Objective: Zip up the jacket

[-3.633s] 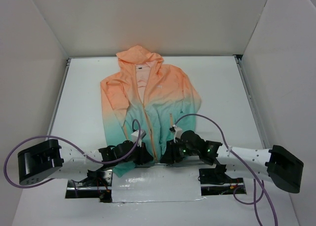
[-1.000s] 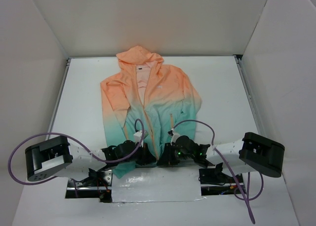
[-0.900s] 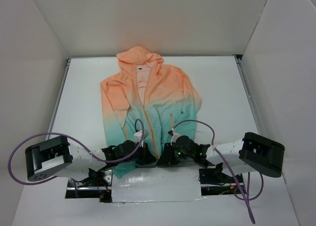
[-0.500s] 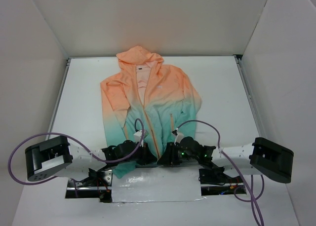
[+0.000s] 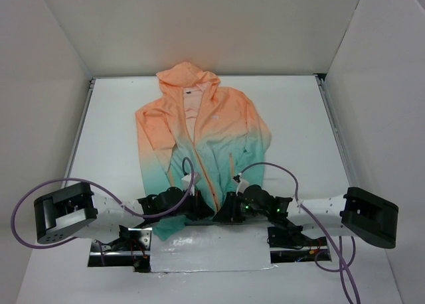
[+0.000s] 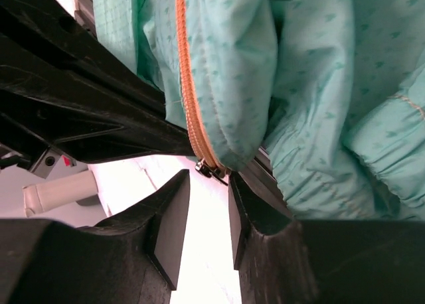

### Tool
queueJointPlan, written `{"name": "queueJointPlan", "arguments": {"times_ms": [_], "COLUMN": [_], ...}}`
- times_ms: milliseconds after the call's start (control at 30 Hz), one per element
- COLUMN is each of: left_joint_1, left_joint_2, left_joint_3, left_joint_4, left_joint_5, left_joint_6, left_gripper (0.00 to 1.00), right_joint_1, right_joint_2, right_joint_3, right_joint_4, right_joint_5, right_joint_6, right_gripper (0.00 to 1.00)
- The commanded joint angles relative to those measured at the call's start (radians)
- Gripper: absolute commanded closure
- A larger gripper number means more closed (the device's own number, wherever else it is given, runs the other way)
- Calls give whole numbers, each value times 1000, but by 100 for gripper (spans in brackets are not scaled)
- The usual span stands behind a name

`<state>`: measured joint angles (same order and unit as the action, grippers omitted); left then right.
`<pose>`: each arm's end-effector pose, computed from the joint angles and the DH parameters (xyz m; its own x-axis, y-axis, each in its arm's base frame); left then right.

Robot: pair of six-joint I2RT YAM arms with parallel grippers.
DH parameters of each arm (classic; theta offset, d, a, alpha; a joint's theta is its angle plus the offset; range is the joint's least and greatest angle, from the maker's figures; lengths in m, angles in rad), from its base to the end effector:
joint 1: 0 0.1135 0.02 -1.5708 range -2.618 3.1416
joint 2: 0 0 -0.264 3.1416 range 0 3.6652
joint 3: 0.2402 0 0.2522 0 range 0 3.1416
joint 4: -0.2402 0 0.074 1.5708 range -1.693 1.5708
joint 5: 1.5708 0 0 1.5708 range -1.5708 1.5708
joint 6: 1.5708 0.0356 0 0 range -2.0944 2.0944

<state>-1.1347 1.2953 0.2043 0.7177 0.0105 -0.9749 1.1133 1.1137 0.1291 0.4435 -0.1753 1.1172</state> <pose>0.0911 -0.1964 0.1380 -0.8400 -0.1567 -0.5194 0.3835 0.5057 -0.7728 0.0750 0.1664 0.1234 -0.9531 0.0679 -0.2949 -0.2115 0.5472 0.8098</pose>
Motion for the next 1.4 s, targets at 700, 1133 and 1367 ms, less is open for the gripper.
{"name": "queueJointPlan", "arguments": {"times_ms": [700, 1133, 1367], "left_joint_1": [0, 0, -2], "left_joint_2": [50, 47, 38], "left_joint_3": [33, 29, 14], "left_joint_4": [91, 98, 112], "left_joint_5": [25, 20, 19], "left_joint_6": [-1, 24, 33], "left_gripper": [100, 100, 100], "right_joint_1": [10, 6, -6], "right_joint_2": [-97, -89, -80], "right_joint_3": [-17, 93, 152], "right_joint_4": [-83, -196, -290], "right_joint_5": [42, -1, 17], "right_joint_6": [33, 75, 156], "right_gripper": [96, 100, 100]}}
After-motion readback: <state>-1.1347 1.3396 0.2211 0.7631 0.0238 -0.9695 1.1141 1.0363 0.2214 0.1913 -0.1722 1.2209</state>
